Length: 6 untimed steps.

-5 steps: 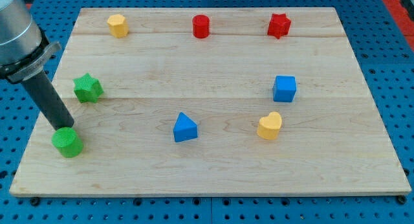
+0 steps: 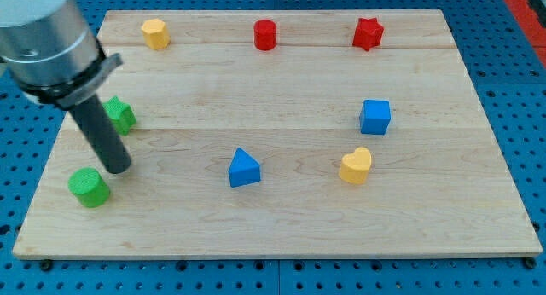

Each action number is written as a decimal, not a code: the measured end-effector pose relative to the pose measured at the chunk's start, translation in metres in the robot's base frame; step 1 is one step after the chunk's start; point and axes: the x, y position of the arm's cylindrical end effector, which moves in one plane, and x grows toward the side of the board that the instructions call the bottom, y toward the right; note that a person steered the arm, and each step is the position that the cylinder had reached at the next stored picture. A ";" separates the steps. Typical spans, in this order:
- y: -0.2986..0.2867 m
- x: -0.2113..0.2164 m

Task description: Move the blue triangle towards the bottom

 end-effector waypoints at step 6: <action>0.165 0.031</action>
